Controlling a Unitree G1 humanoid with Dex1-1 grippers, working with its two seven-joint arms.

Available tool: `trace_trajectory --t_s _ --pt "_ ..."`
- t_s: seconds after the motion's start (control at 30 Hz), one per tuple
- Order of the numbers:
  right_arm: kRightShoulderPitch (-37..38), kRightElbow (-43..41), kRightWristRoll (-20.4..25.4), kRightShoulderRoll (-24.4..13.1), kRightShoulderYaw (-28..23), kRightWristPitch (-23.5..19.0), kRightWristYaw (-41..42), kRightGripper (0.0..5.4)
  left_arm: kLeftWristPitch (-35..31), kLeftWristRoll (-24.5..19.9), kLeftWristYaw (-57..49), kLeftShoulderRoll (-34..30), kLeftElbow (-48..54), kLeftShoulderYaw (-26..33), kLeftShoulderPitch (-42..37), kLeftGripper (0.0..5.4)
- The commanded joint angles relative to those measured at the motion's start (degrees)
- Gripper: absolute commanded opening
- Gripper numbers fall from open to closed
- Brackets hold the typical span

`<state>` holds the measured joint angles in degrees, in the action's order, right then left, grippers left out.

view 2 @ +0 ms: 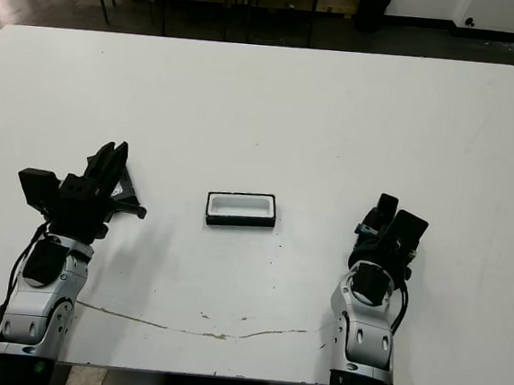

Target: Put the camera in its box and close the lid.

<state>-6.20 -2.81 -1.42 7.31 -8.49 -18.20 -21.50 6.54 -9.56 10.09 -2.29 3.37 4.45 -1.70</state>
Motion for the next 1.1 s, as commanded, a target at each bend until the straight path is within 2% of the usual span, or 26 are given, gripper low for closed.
trace_trajectory --t_s 0.03,0.17,0.37,0.6,0.8,0.83,0.97,1.1 --pt "1.8 1.5 -0.9 -1.3 0.7 -2.8 1.8 0.98 -0.7 -0.2 -0.3 -0.1 -0.5 0.1 1.1 0.00" --pt "1.8 1.1 -2.0 -2.6 1.3 -4.1 2.9 0.34 -0.7 -0.2 -0.4 0.2 -0.7 0.0 1.1 0.00" --pt "2.6 0.4 -3.1 -4.3 1.8 -5.1 4.7 0.33 -0.8 -0.6 -0.4 0.2 -0.8 0.0 1.1 0.00" --pt "3.8 0.0 -4.7 -6.1 1.8 -1.3 5.8 0.33 -0.5 -0.2 -0.6 0.2 -0.7 -0.1 1.4 0.00" --pt "5.7 -3.8 0.7 -9.9 -0.2 10.8 14.6 0.31 -0.6 -0.3 -0.6 0.1 -0.6 -0.2 1.5 0.00" --pt "5.9 -5.2 2.1 -10.7 -0.6 11.4 16.5 0.31 -0.5 -0.3 -0.5 0.1 -0.6 -0.2 1.5 0.00" --pt "5.9 -13.0 7.7 -13.8 -1.6 9.3 23.5 0.31 -0.4 0.2 -0.7 0.0 -0.7 -0.3 1.5 0.00" --pt "4.2 -14.2 14.2 -18.6 -2.2 11.0 33.9 0.31 -0.5 0.4 -0.7 -0.2 -0.6 -0.3 1.5 0.00"
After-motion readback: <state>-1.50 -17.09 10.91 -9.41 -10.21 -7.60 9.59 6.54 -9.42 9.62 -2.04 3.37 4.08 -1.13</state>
